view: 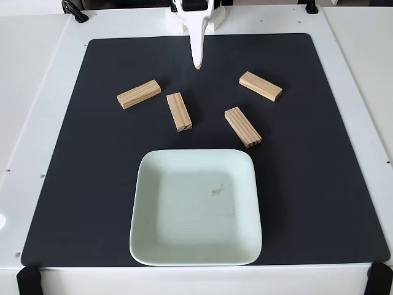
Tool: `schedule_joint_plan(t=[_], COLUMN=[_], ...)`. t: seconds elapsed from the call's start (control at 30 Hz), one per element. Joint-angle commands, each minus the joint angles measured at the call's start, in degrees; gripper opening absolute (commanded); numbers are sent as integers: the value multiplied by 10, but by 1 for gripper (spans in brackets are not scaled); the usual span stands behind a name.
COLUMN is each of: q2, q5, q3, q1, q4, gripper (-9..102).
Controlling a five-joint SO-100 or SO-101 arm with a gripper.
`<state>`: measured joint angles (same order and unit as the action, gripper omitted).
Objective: Pick up the wooden block and place them on the plate.
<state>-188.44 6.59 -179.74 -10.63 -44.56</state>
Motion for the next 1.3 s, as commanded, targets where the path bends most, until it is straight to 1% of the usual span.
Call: schedule_joint_plan(t=[0.0,0.23,0.47,0.53,0.63,0.87,1.03,1.1,1.27], q2=[60,286,492,533,578,675,757,792,878], q5=[-3,-4,-6,-36,-103,-208,-345,-389,-505], q3=[60,314,550,607,690,864,991,1044,1134], q1=[-4,-4,-44,-51,-72,-108,-122,-117,-102], q4=[-2,-3,-4,-9,-67,-297,-429,-454,-460], gripper=[0,0,0,0,0,0,0,0,0])
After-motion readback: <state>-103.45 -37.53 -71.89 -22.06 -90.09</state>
